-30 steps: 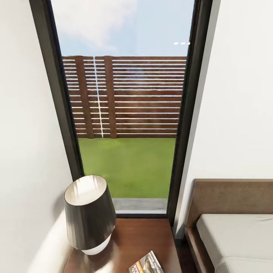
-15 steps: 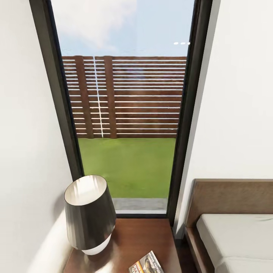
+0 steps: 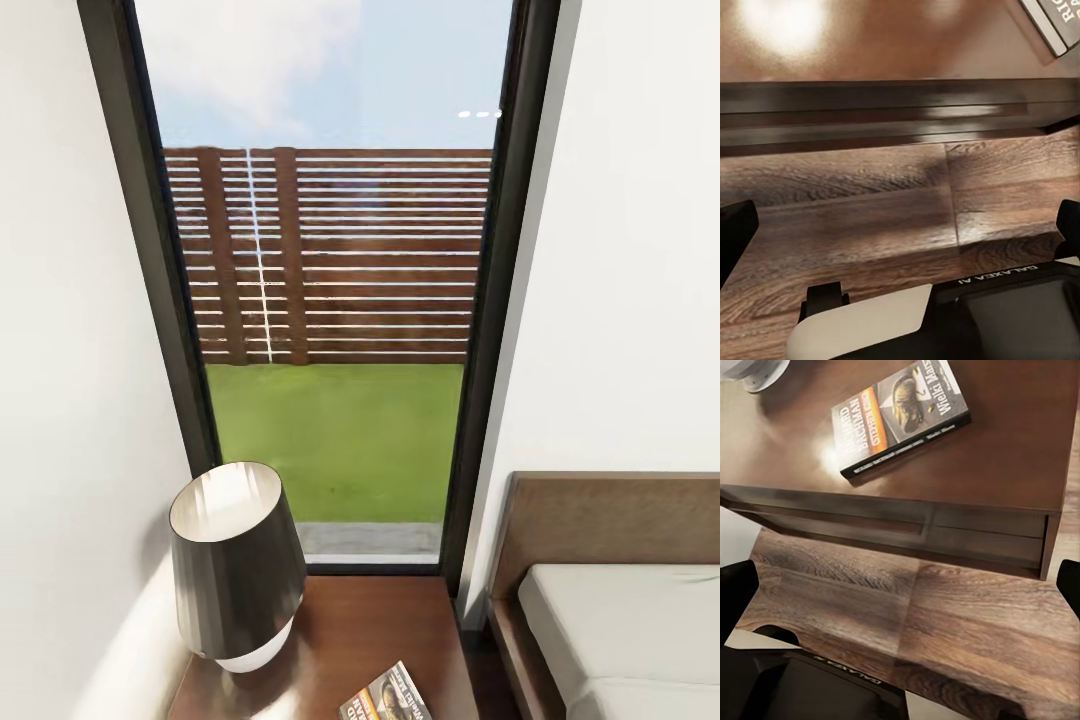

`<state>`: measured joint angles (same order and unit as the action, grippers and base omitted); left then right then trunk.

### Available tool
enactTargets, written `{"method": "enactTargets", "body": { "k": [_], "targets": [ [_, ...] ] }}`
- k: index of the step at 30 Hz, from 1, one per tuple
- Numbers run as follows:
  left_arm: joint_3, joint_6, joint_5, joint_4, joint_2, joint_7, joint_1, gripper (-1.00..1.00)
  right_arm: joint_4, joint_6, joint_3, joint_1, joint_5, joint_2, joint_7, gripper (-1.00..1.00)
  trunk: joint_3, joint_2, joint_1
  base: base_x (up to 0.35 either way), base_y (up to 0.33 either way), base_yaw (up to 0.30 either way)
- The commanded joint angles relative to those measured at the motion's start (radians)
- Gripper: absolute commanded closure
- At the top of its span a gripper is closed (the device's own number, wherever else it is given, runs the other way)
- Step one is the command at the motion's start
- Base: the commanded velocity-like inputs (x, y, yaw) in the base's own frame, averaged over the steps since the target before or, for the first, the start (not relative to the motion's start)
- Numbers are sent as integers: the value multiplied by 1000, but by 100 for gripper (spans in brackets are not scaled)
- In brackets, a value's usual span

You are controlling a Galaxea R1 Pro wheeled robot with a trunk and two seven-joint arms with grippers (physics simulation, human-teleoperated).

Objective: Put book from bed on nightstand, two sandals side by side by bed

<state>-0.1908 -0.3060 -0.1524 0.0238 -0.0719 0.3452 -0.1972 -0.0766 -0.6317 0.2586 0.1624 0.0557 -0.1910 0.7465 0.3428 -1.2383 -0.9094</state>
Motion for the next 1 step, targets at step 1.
{"method": "enactTargets", "body": {
  "k": [1],
  "targets": [
    [-9,-4,-10,-1,0,2,-1,-100,-4,-5,8,2,6,-1,3,-100,1,-1,0,0,0,0]
  ]
}}
